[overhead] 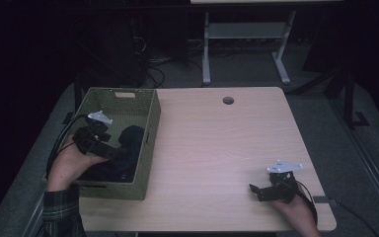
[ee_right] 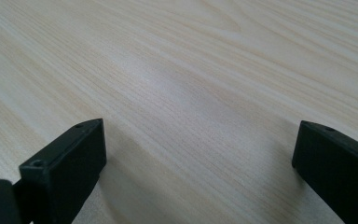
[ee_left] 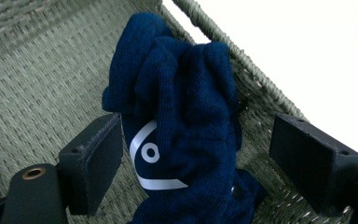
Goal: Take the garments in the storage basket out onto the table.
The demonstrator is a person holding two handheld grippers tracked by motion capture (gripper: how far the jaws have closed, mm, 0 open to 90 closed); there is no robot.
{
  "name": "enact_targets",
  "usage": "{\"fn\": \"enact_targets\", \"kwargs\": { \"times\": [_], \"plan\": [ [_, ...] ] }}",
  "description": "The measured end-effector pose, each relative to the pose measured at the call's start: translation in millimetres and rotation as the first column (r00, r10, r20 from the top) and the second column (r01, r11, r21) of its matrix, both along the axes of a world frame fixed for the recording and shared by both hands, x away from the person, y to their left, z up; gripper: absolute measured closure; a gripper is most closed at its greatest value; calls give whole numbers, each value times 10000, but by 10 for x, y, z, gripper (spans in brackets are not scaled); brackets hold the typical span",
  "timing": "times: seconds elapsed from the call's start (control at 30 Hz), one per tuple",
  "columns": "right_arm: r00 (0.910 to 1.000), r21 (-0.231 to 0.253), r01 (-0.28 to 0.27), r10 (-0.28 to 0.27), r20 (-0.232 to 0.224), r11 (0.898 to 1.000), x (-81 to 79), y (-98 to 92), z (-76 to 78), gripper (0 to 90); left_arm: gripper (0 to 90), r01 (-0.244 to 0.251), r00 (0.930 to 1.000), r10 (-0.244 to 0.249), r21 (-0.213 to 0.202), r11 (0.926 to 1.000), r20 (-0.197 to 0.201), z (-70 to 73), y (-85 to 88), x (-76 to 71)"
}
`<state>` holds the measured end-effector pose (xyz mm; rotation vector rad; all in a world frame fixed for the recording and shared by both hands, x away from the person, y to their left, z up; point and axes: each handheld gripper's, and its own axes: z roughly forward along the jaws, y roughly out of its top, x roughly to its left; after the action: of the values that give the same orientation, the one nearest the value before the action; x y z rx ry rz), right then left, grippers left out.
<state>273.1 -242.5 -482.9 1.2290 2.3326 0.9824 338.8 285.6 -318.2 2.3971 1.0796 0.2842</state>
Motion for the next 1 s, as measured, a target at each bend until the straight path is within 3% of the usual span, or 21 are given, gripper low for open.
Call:
{"fn": "enact_targets", "kwargs": {
  "times": [0.4, 0.7, 1.0],
  "plan": [
    [10000, 1, -1, 1, -2, 10000, 0, 0, 0, 25, 168, -44, 9971, 61, 235, 9997, -752, -191, 8, 72],
    [10000, 0, 1, -1, -2, 10000, 0, 0, 0, 25, 167, -12, 9926, 93, 667, 9978, -1213, -306, -47, 129],
    [10000, -4, -3, 3, -1, 10000, 0, -1, 1, 25, 167, 163, 9870, -49, 698, 9974, -1605, -426, -106, 179]
  ]
}}
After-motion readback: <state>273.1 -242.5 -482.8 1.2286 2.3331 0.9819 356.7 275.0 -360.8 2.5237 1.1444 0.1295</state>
